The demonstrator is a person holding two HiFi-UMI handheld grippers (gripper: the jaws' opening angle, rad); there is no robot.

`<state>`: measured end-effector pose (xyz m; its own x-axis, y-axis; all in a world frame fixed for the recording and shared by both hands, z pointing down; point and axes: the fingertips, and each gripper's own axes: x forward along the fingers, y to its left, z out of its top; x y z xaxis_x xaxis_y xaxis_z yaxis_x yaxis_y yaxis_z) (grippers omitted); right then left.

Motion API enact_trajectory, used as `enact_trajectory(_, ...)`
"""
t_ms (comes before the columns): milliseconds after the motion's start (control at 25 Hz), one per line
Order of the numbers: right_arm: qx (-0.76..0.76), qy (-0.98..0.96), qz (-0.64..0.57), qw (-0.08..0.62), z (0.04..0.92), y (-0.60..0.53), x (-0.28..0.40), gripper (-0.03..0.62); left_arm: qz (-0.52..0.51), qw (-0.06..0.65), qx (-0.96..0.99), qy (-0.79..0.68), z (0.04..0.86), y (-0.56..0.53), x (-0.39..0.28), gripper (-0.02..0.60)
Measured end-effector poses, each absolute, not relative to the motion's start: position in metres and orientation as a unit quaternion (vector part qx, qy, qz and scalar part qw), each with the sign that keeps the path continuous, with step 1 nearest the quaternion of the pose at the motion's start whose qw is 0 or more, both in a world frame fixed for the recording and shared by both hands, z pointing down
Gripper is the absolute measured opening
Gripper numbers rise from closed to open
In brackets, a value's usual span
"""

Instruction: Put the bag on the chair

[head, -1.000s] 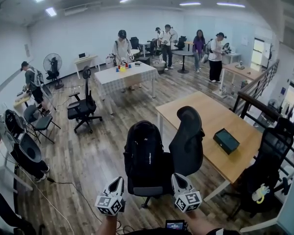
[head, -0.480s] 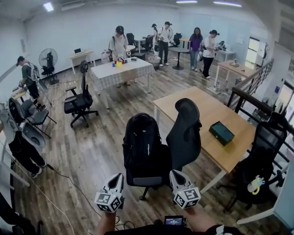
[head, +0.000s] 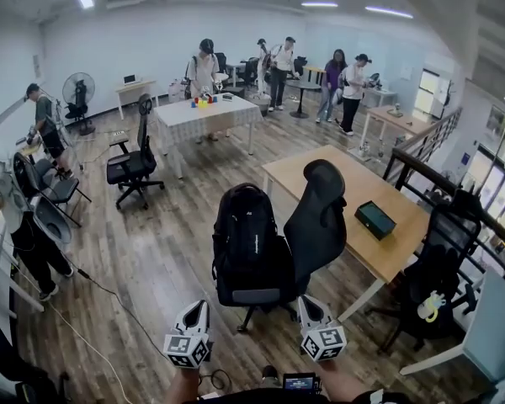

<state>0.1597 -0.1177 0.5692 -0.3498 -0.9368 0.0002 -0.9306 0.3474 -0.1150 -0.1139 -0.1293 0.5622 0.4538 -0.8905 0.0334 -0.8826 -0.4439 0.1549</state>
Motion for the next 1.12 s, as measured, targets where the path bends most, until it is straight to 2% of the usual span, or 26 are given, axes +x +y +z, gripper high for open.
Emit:
enact_trajectory(320,-0.563,0.826,-0.043,0.010,0.574,-0.089,0.147,0.011,-0.045,0.121,0.844,-0.521,0.591,-0.095,-0.128,0.004)
enact_trajectory(520,-0.551,0.832,-0.056,0.028,0.572,-0.098,0.145,0.011,-0.053,0.108,0.841,-0.527,0.577,-0.092,-0.123,0.004)
enact_trajectory(720,-0.533,0.845,-0.045,0.029,0.564,-0.102,0.163,0.011,-0.037,0.080,0.836,-0.541,0.562,-0.093,-0.100,0.004)
enact_trajectory(1120,-0.523,0.850,-0.051,0.022,0.573,-0.096,0.198,0.011,-0.018,0.093,0.847,-0.523,0.569,-0.097,-0.050,0.005)
